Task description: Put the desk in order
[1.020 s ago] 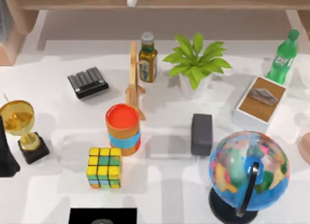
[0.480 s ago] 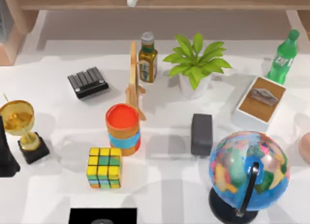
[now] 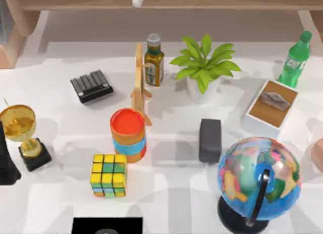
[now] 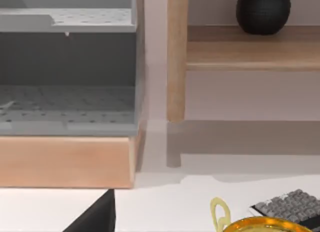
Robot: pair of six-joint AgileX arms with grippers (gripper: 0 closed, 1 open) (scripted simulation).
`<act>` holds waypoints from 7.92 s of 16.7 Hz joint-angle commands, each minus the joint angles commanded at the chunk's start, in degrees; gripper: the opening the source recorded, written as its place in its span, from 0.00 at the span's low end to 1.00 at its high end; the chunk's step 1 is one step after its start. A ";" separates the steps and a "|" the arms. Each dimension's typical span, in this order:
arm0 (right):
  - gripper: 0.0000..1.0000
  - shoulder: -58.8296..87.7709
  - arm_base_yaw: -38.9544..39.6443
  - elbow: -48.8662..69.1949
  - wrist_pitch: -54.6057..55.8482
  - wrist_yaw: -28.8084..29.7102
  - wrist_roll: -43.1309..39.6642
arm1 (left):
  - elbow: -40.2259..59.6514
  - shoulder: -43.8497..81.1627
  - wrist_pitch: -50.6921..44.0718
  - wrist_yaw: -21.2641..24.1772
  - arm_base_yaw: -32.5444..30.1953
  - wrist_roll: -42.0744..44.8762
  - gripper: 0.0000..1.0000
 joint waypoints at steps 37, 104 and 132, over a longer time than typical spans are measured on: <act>1.00 0.00 0.00 0.00 0.00 0.00 0.00 | 124.51 116.48 -6.94 -30.53 -32.69 0.60 1.00; 1.00 0.00 0.00 0.00 0.00 0.00 0.00 | 82.80 101.23 1.71 -13.88 26.89 66.49 0.00; 1.00 0.00 0.00 0.00 0.00 0.00 0.00 | 59.97 113.91 36.03 28.81 26.92 99.26 0.00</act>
